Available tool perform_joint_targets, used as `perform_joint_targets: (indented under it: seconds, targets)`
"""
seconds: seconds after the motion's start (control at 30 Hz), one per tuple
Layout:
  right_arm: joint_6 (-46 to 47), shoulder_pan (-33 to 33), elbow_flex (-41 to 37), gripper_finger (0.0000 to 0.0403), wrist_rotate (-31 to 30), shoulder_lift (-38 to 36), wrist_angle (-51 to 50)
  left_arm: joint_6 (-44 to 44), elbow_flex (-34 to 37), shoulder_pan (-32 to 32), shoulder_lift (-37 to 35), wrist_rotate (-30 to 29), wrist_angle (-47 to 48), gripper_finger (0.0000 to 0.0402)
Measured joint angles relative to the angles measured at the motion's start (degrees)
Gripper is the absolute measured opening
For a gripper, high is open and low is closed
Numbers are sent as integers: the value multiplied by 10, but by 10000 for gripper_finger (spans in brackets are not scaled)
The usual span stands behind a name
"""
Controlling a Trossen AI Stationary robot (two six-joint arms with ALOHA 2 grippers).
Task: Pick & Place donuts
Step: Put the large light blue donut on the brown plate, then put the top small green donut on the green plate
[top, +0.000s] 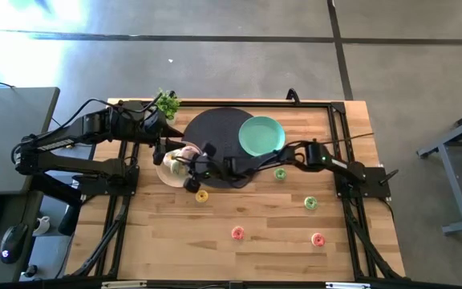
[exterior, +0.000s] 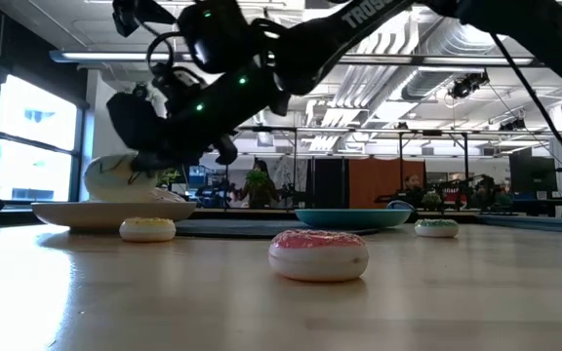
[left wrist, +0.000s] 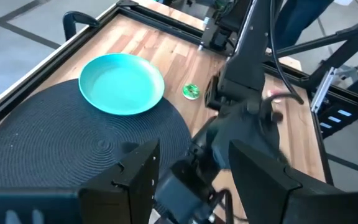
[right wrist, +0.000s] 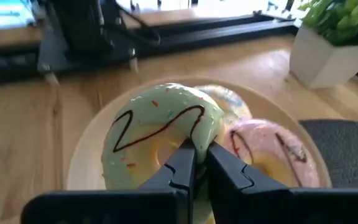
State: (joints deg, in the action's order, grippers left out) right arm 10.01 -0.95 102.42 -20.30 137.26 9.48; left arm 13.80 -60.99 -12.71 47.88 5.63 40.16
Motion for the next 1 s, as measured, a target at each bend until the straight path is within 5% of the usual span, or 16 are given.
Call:
perform_joint_targets:
  seconds: [0.37, 0.6, 0.83, 1.0]
  targets:
    - [-46, -5, 18, 103, 9, 8, -28, -4, 0, 0, 0, 0, 3, 191]
    - [-37, -13, 18, 155, 83, 1, -45, -4, 0, 0, 0, 0, 3, 191]
    - [-98, -23, 18, 169, 62, -54, -165, -4, 0, 0, 0, 0, 3, 191]
    - [-93, -23, 18, 169, 39, -126, -343, -4, 0, 0, 0, 0, 3, 191]
